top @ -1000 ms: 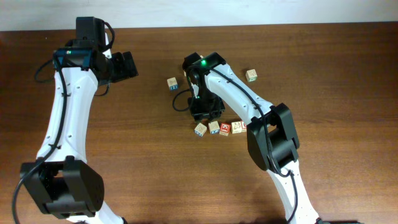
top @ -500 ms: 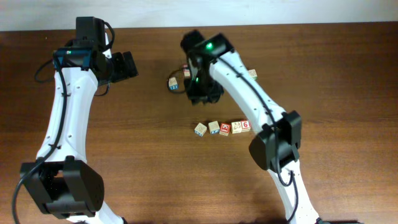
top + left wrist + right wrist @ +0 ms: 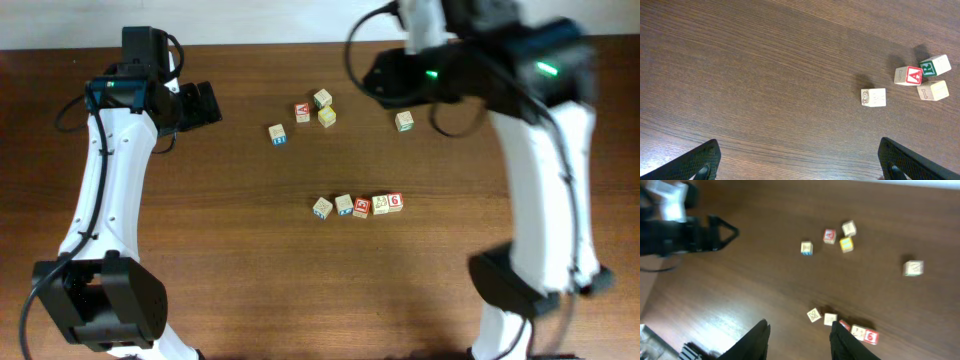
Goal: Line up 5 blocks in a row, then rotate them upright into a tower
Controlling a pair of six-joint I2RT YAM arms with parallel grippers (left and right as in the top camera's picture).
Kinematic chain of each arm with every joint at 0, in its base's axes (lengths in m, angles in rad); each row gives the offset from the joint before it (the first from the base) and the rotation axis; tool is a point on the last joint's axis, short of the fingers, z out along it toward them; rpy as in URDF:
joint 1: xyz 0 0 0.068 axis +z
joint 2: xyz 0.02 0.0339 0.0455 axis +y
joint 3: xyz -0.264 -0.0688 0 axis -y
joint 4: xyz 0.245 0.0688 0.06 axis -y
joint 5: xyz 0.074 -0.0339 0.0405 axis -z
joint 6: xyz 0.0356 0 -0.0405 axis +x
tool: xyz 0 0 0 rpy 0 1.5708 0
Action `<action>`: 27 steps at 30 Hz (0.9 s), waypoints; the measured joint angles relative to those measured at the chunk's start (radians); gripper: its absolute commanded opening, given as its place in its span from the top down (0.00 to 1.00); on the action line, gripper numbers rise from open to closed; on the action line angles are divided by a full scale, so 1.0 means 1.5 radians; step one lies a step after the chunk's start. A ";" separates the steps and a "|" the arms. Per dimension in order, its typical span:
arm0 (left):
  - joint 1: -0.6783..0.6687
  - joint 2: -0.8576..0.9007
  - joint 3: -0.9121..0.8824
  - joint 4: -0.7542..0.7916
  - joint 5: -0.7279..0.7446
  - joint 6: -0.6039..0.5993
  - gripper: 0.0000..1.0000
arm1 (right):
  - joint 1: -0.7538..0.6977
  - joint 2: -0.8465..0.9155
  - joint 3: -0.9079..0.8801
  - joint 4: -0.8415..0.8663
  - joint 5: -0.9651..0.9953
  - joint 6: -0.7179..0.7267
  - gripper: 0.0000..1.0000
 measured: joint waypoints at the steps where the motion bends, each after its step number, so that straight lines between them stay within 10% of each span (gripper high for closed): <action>1: 0.000 0.000 0.000 -0.001 0.000 0.000 0.01 | -0.003 -0.017 -0.003 0.000 -0.001 -0.002 0.59; 6: 0.000 0.000 0.000 -0.022 0.006 0.000 0.07 | -0.046 -0.142 -0.196 0.000 -0.001 -0.017 0.59; 7: 0.000 0.000 0.000 -0.023 0.010 0.000 0.28 | -0.056 -0.151 -0.235 0.001 -0.002 -0.019 0.59; 11: -0.001 0.000 0.000 -0.025 0.043 -0.004 0.51 | -0.090 -0.143 -0.393 0.006 -0.007 -0.026 0.60; 13: -0.005 0.000 0.000 -0.025 0.057 -0.012 0.88 | -0.102 -0.135 -0.477 0.040 -0.008 -0.032 0.60; 15: -0.016 0.000 0.000 -0.024 0.058 -0.023 0.98 | -0.111 -0.131 -0.549 0.082 -0.009 -0.034 0.60; 27: -0.163 0.038 -0.015 -0.072 0.010 -0.100 1.00 | -0.133 -0.128 -0.844 0.308 0.001 -0.029 0.74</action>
